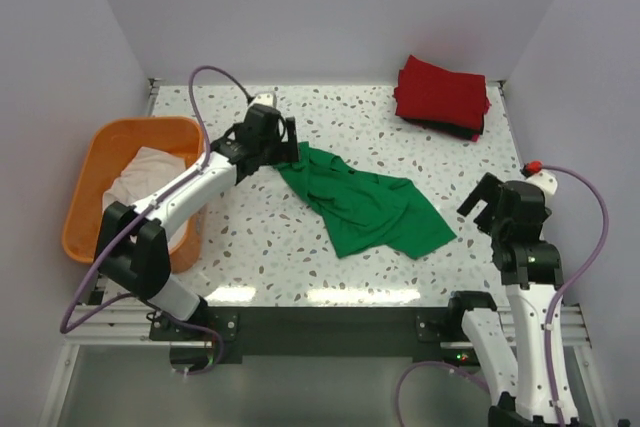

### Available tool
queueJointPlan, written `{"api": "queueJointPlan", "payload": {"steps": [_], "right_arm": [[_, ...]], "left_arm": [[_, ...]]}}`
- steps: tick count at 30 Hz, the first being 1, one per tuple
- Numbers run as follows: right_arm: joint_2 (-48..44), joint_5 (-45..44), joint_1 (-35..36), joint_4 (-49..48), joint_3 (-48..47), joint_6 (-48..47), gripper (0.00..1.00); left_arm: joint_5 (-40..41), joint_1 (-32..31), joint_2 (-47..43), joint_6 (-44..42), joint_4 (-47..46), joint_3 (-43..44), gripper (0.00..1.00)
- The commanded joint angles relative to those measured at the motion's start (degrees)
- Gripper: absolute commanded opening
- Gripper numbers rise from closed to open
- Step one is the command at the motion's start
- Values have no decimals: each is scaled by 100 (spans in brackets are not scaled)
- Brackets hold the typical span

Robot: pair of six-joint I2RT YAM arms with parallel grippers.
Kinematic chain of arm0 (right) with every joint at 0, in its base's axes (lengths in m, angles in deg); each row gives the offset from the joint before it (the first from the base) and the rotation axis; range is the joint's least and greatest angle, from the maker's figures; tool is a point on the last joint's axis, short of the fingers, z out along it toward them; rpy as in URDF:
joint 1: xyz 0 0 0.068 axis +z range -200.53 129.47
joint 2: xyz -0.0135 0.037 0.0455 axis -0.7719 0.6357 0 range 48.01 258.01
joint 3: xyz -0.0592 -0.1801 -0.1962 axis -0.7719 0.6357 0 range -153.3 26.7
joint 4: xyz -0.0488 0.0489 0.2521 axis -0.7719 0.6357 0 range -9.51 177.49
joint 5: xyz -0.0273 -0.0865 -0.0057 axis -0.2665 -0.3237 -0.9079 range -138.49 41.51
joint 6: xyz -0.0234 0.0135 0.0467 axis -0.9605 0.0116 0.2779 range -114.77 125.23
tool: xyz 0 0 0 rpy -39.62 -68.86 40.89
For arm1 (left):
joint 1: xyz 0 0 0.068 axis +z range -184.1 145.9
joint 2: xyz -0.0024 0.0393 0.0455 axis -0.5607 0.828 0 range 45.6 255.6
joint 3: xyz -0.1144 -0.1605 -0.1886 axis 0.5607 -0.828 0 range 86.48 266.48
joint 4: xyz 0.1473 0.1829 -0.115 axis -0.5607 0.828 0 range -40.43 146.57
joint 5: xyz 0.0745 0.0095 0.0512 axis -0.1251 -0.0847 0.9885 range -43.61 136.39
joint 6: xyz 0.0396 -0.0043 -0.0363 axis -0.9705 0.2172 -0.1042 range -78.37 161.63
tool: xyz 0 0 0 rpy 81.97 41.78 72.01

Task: Fold and stack the t-shirts
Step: Move the tshirt to the center of the board, then flatten the tshirt out

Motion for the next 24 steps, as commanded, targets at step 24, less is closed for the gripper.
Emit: {"api": "queueJointPlan", "payload": {"steps": [24], "right_arm": [[1810, 1039, 1863, -1244, 1206, 1037, 99]], "left_arm": [[-224, 302, 1772, -286, -178, 812, 74]]}}
